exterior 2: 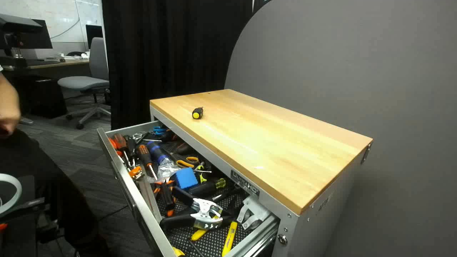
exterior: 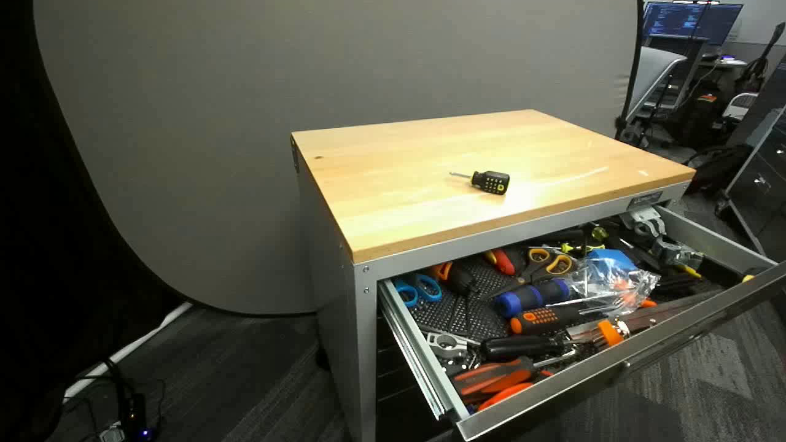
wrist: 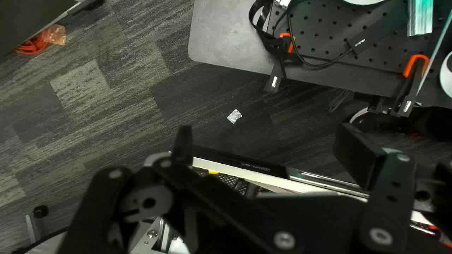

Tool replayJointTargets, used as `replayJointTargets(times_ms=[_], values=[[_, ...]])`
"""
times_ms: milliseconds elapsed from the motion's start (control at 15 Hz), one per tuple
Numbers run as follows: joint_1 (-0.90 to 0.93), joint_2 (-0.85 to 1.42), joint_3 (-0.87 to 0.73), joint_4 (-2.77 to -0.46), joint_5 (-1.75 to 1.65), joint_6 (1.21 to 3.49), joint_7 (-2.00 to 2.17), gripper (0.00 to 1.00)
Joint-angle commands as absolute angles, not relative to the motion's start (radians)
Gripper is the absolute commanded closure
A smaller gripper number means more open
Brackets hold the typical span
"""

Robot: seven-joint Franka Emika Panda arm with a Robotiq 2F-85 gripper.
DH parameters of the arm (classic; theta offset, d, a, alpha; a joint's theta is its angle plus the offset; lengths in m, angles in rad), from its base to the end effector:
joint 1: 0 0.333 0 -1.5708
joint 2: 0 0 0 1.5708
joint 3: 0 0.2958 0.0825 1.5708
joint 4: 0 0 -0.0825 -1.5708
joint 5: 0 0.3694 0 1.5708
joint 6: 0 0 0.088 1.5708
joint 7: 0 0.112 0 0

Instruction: Put the screwdriver in the drawer and then close the drawer

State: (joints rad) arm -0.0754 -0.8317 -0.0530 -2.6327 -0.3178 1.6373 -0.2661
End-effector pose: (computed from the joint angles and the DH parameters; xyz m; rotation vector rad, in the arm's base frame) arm 0.2793 -0.0698 0.4680 2.8703 0.2962 -0.3066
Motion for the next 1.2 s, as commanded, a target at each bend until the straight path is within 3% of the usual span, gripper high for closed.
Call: replayJointTargets(times_ms=[0,667,1133], values=[[-0.048,-0.832,-0.074,-2.628,-0.33,1.63,-0.251,0.0],[-0.048,-0.833,-0.074,-2.625,-0.33,1.63,-0.251,0.0],[0.048,-0.568,0.096,-2.509,-0.259,1.721,-0.011,0.0]])
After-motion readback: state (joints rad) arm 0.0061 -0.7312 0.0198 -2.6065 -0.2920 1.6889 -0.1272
